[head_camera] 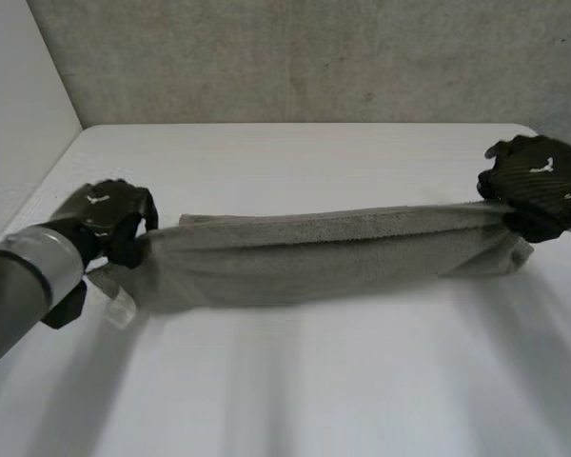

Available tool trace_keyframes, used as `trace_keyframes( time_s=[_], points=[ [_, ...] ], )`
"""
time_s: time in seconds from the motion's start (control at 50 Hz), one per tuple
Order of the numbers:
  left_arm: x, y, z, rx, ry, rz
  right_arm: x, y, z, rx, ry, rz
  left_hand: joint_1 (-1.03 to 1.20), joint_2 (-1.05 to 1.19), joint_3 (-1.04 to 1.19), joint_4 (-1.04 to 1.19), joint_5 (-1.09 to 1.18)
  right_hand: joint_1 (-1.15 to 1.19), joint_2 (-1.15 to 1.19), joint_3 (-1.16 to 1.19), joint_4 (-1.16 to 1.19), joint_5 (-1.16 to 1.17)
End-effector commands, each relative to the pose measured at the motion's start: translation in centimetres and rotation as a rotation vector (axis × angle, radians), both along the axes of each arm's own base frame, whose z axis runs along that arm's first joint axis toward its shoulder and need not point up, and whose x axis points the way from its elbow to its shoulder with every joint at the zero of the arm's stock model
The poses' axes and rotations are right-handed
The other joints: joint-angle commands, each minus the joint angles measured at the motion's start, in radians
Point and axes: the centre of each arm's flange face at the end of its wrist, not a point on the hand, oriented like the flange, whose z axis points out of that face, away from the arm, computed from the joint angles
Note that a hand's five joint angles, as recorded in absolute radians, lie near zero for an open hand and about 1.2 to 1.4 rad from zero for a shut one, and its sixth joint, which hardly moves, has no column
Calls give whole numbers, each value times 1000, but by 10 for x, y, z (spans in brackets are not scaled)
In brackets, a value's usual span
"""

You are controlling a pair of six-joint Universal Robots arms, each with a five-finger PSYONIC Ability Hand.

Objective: Fold the towel.

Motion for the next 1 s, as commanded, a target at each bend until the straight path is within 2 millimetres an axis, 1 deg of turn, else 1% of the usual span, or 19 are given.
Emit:
trace_keyframes(
  time_s=[0.02,0.06,0.08,0.12,0.28,0.34,0.46,0.6,0.74,0.78,0.8,0.82,0.84,0.86,0.88,0.94,0.96,0.98,1.0],
  points=[
    [-13,-32,-38,63,-90,-37,11,-31,-32,38,82,35,136,53,-44,-52,40,58,75,-6,-6,25],
    [-18,-48,-48,69,-99,-40,18,-45,-42,48,98,30,136,53,-44,-52,40,58,75,-6,-6,25],
    [-18,-48,-48,69,-99,-40,18,-45,-42,48,98,30,136,53,-44,-52,40,58,75,-6,-6,25],
    [-23,-62,-56,66,-104,-37,27,-56,-54,56,113,36,136,53,-44,-52,40,58,75,-6,-6,25],
    [-34,-92,-68,26,-85,-37,40,-79,-84,40,130,23,136,53,-44,-52,40,47,64,-6,-6,13],
    [-39,-99,-71,-5,-76,-42,48,-86,-92,-15,145,1,136,53,-44,-52,40,47,64,-6,-6,13],
    [-45,-111,-71,-77,-59,-44,50,-103,-98,-126,140,-67,136,53,-44,-52,40,50,66,-6,-6,16],
    [-50,-117,-75,-90,-56,-57,52,-116,-105,-145,80,-82,136,53,-44,-52,40,50,66,-6,-6,16],
    [-59,-121,-87,-88,-59,-75,54,-132,-123,-148,86,-90,136,53,-44,-52,40,50,67,-6,-6,16],
    [-60,-122,-88,-89,-60,-75,54,-134,-128,-143,87,-92,136,53,-44,-52,40,-24,-7,-6,-6,-57],
    [-61,-123,-88,-93,-60,-74,54,-136,-131,-140,89,-95,136,53,-44,-52,40,-285,-269,-6,-6,-319],
    [-61,-123,-88,-93,-60,-74,54,-137,-134,-139,91,-101,136,53,-44,-52,40,-724,-707,-6,-6,-757],
    [-62,-123,-88,-93,-60,-74,54,-137,-134,-139,91,-101,-235,-319,-44,-52,-331,-728,-711,-6,-6,-762],
    [-61,-123,-88,-94,-60,-72,53,-138,-133,-143,93,-115,-678,-762,-44,-52,-774,-1063,-1046,-6,-6,-1096],
    [-62,-123,-86,-97,-60,-72,51,-139,-131,-152,93,-137,-863,-946,-44,-52,-958,-1103,-1086,-6,-6,-1136],
    [-62,-122,-84,-102,-59,-71,50,-142,-122,-188,91,-174,-947,-1030,-44,-52,-1042,-1103,-1086,-6,-6,-1136],
    [-63,-121,-79,-114,-56,-70,49,-141,-114,-204,85,-184,-1046,-1129,-44,-52,-1141,-1103,-1086,-6,-6,-1136],
    [-63,-121,-69,-134,-49,-69,49,-141,-114,-204,85,-184,-1058,-1142,-44,-52,-1154,-1103,-1086,-6,-6,-1136],
    [-63,-121,-69,-134,-49,-69,49,-140,-106,-215,76,-191,-1058,-1142,-44,-52,-1154,-1103,-1086,-6,-6,-1136]
  ],
)
